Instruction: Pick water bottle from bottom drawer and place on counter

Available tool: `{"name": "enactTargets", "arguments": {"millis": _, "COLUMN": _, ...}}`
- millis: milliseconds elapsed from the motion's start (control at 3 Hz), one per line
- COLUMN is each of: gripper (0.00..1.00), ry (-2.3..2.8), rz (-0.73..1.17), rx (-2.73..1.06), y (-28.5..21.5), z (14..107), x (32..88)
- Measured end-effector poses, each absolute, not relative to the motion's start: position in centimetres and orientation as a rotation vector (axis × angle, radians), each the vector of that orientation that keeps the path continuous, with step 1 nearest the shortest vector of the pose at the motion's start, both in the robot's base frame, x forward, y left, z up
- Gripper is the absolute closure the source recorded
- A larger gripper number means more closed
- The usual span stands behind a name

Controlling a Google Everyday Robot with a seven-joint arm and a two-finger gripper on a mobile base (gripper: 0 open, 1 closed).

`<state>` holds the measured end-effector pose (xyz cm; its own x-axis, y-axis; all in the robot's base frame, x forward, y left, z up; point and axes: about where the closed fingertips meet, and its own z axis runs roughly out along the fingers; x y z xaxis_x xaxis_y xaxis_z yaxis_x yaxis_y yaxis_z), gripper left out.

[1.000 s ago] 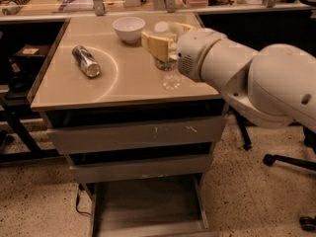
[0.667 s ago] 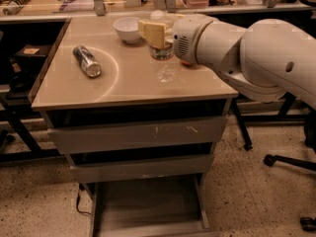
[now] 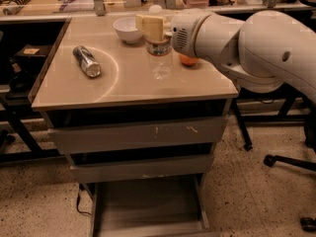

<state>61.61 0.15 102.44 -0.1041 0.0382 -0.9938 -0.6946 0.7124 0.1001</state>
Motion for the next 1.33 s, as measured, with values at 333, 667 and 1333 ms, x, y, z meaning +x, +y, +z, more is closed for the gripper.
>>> {"name": "enactTargets", "arguments": {"millis": 333, "gripper": 1.0, "ry": 1.591, "rz": 0.755, "rx": -0.551, "y": 1.2, "z": 102.7, "x": 63.4}}
{"name": "enactTargets", "arguments": {"millis": 667, "gripper": 1.0, "ry": 1.625, "rz": 0.807, "rx": -0.56, "y": 2.2, "z": 102.3, "x": 65.4}}
{"name": "enactTargets", "arguments": {"millis": 1333, "gripper": 1.0, "ry": 1.656, "rz": 0.86, "rx": -0.602, "y": 4.0, "z": 101.6, "x": 69.1}}
